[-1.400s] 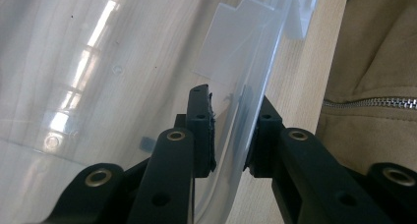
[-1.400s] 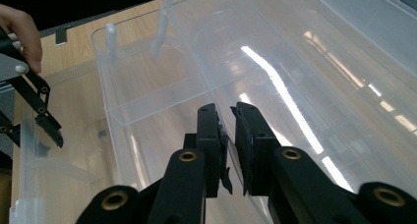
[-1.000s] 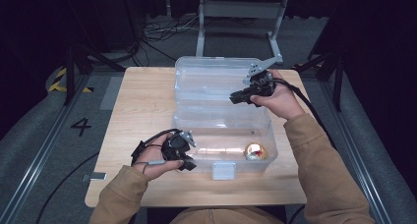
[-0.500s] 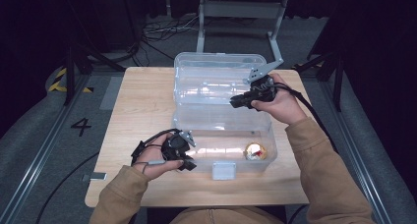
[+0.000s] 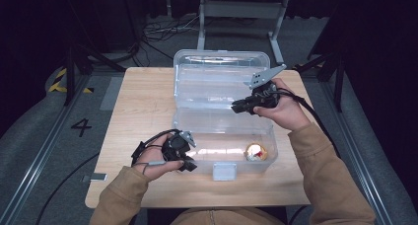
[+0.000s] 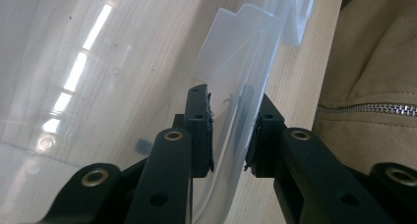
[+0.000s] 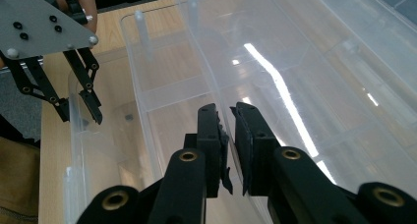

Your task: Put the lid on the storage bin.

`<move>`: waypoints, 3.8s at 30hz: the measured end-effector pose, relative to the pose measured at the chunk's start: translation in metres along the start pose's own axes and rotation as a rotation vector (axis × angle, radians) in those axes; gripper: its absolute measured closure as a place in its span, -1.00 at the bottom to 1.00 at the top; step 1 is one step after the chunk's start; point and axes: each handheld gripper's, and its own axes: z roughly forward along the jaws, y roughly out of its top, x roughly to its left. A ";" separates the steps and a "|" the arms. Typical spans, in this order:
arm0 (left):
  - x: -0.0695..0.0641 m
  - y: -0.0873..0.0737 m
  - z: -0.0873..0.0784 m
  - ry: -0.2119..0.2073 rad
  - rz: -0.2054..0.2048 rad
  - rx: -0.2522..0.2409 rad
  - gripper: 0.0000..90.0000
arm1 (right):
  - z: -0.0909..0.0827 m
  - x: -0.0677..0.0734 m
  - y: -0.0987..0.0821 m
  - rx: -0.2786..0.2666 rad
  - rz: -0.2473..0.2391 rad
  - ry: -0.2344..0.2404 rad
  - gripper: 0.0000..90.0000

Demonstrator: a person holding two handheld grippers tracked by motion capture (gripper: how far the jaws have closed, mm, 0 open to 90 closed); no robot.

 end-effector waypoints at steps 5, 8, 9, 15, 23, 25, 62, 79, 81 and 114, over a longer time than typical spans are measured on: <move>0.000 0.000 0.000 -0.001 0.001 0.001 0.67 | -0.002 0.004 -0.002 -0.004 -0.004 0.003 0.81; 0.000 0.000 0.000 0.000 0.001 0.002 0.67 | -0.003 0.006 -0.005 -0.013 -0.008 0.009 0.82; 0.000 0.000 0.000 0.000 0.004 0.004 0.67 | -0.004 0.007 -0.006 -0.020 -0.006 0.014 0.82; 0.000 0.000 0.000 -0.001 0.000 0.002 0.67 | -0.004 0.014 -0.009 -0.026 -0.013 0.020 0.83; 0.000 0.000 0.000 -0.001 0.002 0.002 0.66 | -0.006 0.020 -0.011 -0.020 -0.026 0.017 0.83; 0.000 0.000 0.000 -0.001 0.003 0.001 0.66 | -0.006 0.021 -0.012 -0.017 -0.034 0.017 0.83; 0.000 0.000 0.000 -0.002 0.000 0.002 0.66 | -0.007 0.046 -0.024 0.003 -0.082 0.021 0.87; 0.001 0.000 0.000 -0.007 0.006 0.004 0.66 | -0.008 0.052 -0.028 -0.003 -0.093 0.006 0.86; 0.001 0.000 0.000 -0.008 0.005 0.002 0.66 | -0.007 0.052 -0.029 -0.007 -0.091 0.007 0.86; -0.001 0.000 -0.001 -0.013 0.014 0.009 0.54 | -0.006 0.059 -0.037 -0.024 -0.086 -0.002 0.85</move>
